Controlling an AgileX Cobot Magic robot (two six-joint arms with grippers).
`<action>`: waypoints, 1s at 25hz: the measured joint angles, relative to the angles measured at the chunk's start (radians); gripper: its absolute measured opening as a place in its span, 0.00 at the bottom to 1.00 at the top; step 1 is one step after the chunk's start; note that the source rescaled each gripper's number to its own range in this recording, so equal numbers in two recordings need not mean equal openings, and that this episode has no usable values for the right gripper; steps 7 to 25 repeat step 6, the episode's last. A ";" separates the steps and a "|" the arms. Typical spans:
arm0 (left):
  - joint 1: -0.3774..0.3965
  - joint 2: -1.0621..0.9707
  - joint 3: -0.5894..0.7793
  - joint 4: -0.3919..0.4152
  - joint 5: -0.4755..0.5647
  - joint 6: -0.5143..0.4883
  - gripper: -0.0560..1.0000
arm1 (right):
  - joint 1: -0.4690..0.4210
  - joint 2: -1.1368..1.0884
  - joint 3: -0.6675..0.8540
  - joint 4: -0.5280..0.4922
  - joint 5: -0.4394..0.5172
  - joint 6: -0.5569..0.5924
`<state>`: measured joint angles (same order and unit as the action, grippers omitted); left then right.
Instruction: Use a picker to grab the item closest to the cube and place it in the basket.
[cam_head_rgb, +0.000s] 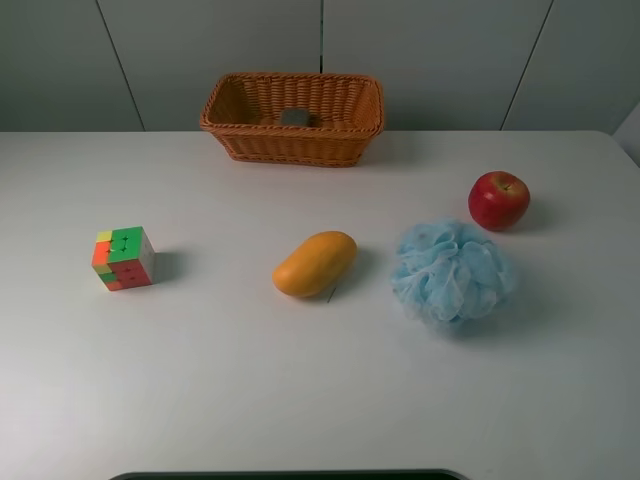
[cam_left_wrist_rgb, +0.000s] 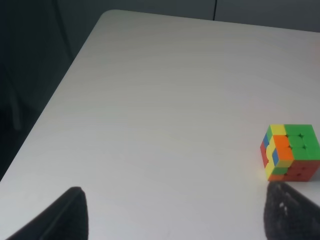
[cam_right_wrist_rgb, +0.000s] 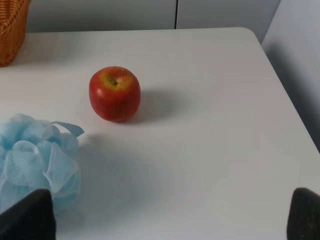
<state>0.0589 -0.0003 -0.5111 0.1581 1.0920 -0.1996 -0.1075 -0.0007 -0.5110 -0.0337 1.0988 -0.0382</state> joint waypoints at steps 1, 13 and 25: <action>0.000 0.000 0.000 0.000 0.000 0.000 0.76 | 0.000 0.000 0.000 0.000 0.000 0.000; 0.000 0.000 0.000 0.000 0.000 0.000 0.76 | 0.000 0.000 0.000 0.000 0.000 0.000; 0.000 0.000 0.000 0.000 0.000 0.000 0.76 | 0.000 0.000 0.000 0.000 0.000 0.000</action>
